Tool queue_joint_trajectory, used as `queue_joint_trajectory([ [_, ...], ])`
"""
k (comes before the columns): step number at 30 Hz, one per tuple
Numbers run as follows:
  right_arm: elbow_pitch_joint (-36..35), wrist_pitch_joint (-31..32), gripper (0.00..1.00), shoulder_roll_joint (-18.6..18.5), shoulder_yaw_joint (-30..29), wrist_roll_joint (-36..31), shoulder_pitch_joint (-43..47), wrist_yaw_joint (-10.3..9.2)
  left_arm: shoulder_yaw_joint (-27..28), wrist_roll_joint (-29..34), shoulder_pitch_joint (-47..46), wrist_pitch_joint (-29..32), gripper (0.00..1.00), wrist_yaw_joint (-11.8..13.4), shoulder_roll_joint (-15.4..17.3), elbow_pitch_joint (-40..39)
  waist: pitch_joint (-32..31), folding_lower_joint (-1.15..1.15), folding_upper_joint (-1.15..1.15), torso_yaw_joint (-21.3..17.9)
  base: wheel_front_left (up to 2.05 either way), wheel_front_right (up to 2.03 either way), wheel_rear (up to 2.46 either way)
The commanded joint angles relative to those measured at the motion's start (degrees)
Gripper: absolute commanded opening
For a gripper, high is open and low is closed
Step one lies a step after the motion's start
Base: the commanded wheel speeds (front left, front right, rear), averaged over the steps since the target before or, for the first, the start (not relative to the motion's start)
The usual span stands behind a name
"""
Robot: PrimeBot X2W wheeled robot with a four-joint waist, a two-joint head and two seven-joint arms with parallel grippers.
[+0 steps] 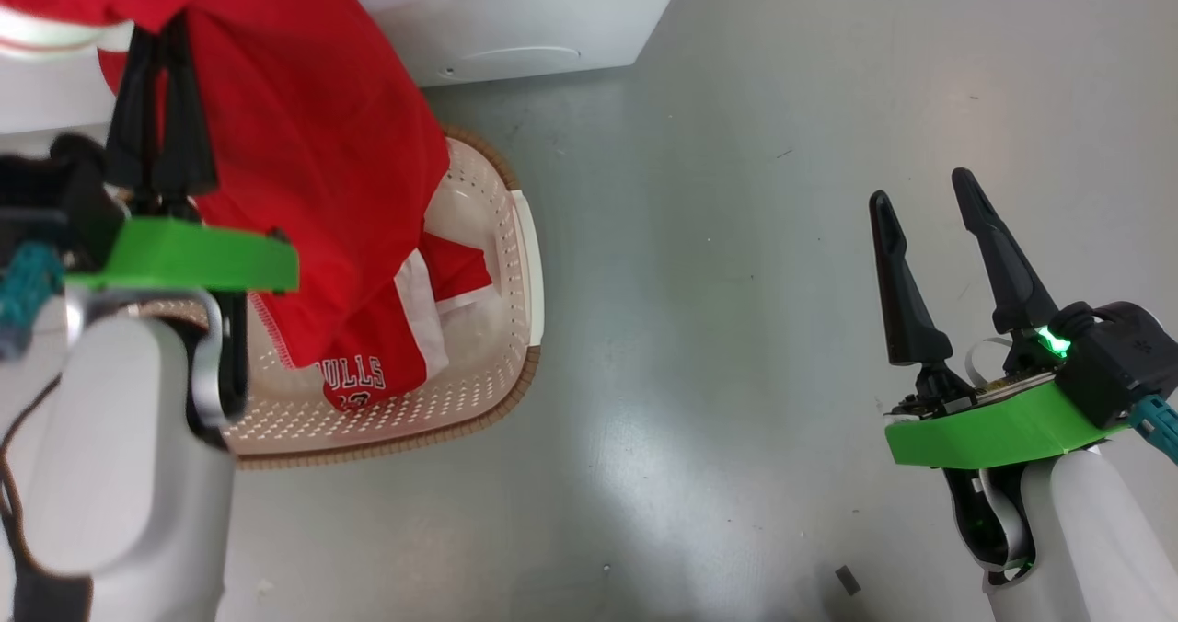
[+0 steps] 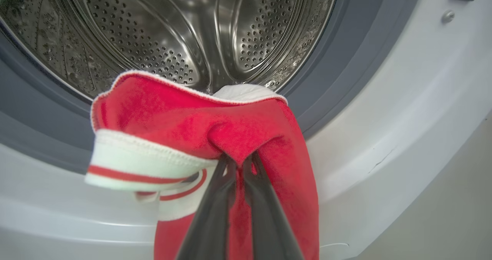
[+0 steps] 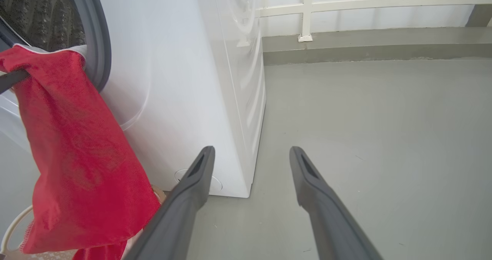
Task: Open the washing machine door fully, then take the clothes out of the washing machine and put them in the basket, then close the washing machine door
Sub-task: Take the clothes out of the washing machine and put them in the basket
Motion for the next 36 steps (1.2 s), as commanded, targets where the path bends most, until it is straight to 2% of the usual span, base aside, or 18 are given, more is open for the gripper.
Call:
queue_joint_trajectory([
  [1, -1.53, -0.36, 1.00, 0.01, 0.79, 0.03, 1.91, 0.36, 1.38, 0.93, 3.67, -0.43, 0.00, 0.58, 1.69, -5.36, -0.10, 0.00, 0.00, 0.32, 0.00, 0.00, 0.00],
  [10, -1.90, -0.36, 1.00, 0.01, -0.16, 0.08, 2.46, 0.36, -0.49, 1.09, 15.92, 2.20, 0.00, 3.47, -0.80, -22.86, -0.12, 0.00, 0.00, 1.74, 0.00, 0.00, 0.00],
  [21, -2.41, -0.36, 1.00, 0.01, -0.70, -0.61, 2.30, 0.36, -3.26, -0.29, 24.96, 4.77, 0.00, 6.07, -2.89, -34.04, 0.40, 0.00, 0.00, 2.96, 0.00, 0.00, 0.00],
  [28, -2.35, -0.36, 1.00, 0.01, -0.39, -0.73, 1.89, 0.36, -4.20, -1.53, 26.59, 4.79, 0.00, 6.57, -3.34, -30.33, 0.80, 0.00, 0.00, 2.73, 0.00, 0.00, 0.00],
  [36, -2.01, -0.36, 1.00, 0.01, 0.52, -0.25, 1.03, 0.36, -2.89, -4.46, 22.12, 2.44, 0.00, 4.59, -3.13, -14.53, 1.12, 0.00, 0.00, 1.31, 0.00, 0.00, 0.00],
])
